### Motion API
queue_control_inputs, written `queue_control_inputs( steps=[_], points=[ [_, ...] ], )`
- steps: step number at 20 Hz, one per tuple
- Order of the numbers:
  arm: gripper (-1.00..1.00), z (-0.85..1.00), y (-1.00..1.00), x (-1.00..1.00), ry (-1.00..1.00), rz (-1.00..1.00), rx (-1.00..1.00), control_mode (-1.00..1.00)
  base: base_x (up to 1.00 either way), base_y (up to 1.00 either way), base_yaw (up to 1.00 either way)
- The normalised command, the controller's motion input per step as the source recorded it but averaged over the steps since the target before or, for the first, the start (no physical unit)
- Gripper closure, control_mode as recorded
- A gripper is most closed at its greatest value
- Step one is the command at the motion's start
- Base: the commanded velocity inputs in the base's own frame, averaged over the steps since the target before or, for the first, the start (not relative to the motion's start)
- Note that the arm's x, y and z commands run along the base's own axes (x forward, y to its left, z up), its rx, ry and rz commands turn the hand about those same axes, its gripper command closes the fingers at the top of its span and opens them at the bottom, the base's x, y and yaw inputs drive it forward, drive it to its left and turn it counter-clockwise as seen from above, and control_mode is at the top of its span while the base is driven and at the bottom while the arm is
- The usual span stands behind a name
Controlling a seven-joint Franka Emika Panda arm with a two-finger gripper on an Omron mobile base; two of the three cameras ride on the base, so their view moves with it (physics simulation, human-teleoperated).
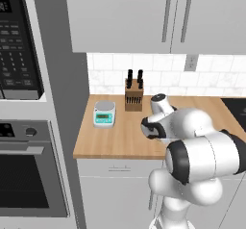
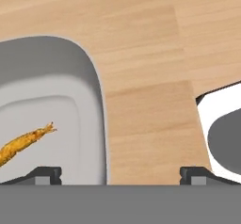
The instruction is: Take the meat container that has the shrimp and place it on the second highest rack of the freezer. Then take the vegetable container that has the sweet potato and potato and place it on the highest rack of the freezer.
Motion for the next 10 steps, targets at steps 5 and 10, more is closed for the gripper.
queue_control_inputs(
  steps=[5, 10],
  points=[
    [-1.0, -0.38, 0.0, 0.08, 0.0, -0.01, 0.0, -1.0, 0.0, 0.0, 0.0],
    [1.0, -0.34, 0.0, 0.3, 0.0, -0.04, -0.01, -1.0, 0.0, 0.0, 0.0]
  ],
)
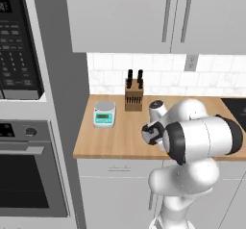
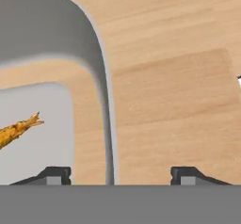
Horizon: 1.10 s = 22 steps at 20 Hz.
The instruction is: Take the meat container that has the shrimp and place it on the second highest rack of the freezer. Then take the vegetable container that has the sweet potato and potato and place it on the highest rack of the freezer.
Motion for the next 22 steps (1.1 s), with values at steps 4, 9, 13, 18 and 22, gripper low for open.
queue_control_inputs(
  steps=[4, 9, 13, 18, 22],
  points=[
    [1.0, -0.34, 0.0, 0.24, 0.0, -0.04, 0.0, -1.0, 0.0, 0.0, 0.0],
    [1.0, -0.2, 0.0, -0.03, 0.0, 0.0, 0.01, -1.0, 0.0, 0.0, 0.0],
    [1.0, 0.03, 0.0, -0.53, -0.04, 0.0, 0.0, -1.0, 0.0, 0.0, 0.0],
    [1.0, 0.55, 0.0, -0.87, -0.04, 0.0, 0.07, -1.0, 0.0, 0.0, 0.0],
    [1.0, 0.98, 0.0, -0.87, -0.04, 0.0, 0.05, -1.0, 0.0, 0.0, 0.0]
  ],
)
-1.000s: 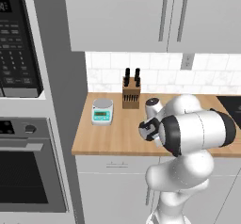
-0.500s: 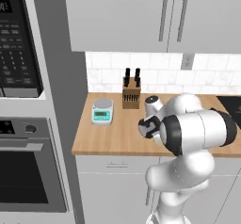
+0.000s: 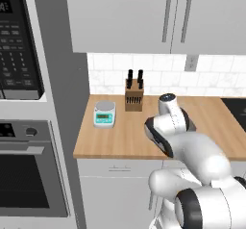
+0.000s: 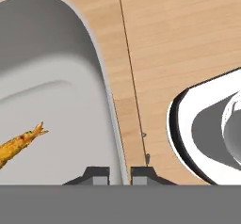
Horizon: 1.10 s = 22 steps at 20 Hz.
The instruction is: Take the meat container that has the shrimp and place it on the second highest rack of the freezer. Then take the vegetable container that has the sweet potato and potato and place it on the highest rack of the freezer.
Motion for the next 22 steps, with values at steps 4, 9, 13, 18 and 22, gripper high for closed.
queue_control_inputs(
  steps=[4, 9, 13, 18, 22],
  points=[
    [1.0, 1.0, 0.0, -0.86, -0.16, 0.03, 0.1, -1.0, 0.0, 0.0, 0.0],
    [1.0, 1.0, 0.0, -0.86, -0.16, 0.13, 0.12, -1.0, 0.0, 0.0, 0.0],
    [1.0, 1.0, 0.0, -0.74, -0.11, 0.22, 0.11, -1.0, 0.0, 0.0, 0.0],
    [1.0, 0.98, 0.0, -0.49, -0.07, 0.31, 0.05, -1.0, 0.0, 0.0, 0.0],
    [1.0, 0.78, 0.0, -0.64, -0.14, 0.38, 0.0, -1.0, 0.0, 0.0, 0.0]
  ],
)
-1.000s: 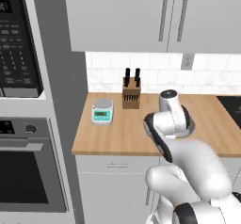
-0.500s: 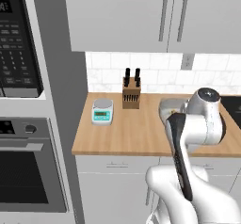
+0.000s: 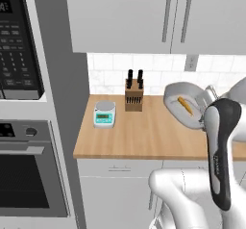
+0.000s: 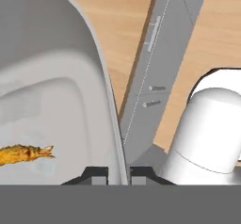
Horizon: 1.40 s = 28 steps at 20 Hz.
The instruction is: Take the meat container that has the shrimp and place it on the second highest rack of the freezer. Then take the vegetable container that has the sweet potato and potato and place it on the highest rack of the freezer.
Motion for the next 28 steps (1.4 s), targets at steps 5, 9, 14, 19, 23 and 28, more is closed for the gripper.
queue_control_inputs(
  steps=[5, 9, 14, 19, 23, 28],
  points=[
    [1.0, 0.63, 0.07, -0.76, -0.14, 0.41, 0.0, -1.0, 0.0, 0.0, 0.0],
    [1.0, 0.44, 0.21, -0.76, -0.13, 0.39, 0.0, -1.0, 0.0, 0.0, 0.0],
    [1.0, 0.4, 0.22, -0.64, -0.14, 0.39, -0.03, -1.0, 0.0, 0.0, 0.0],
    [1.0, 0.22, 0.14, -0.08, -0.06, 0.25, -0.08, -1.0, 0.0, 0.0, 0.0],
    [1.0, 0.0, 0.03, 0.0, 0.0, 0.0, 0.0, 1.0, -0.04, 0.06, 0.0],
    [1.0, 0.0, 0.0, 0.0, 0.0, 0.0, 0.0, 1.0, -0.7, 0.0, 0.27]
  ],
)
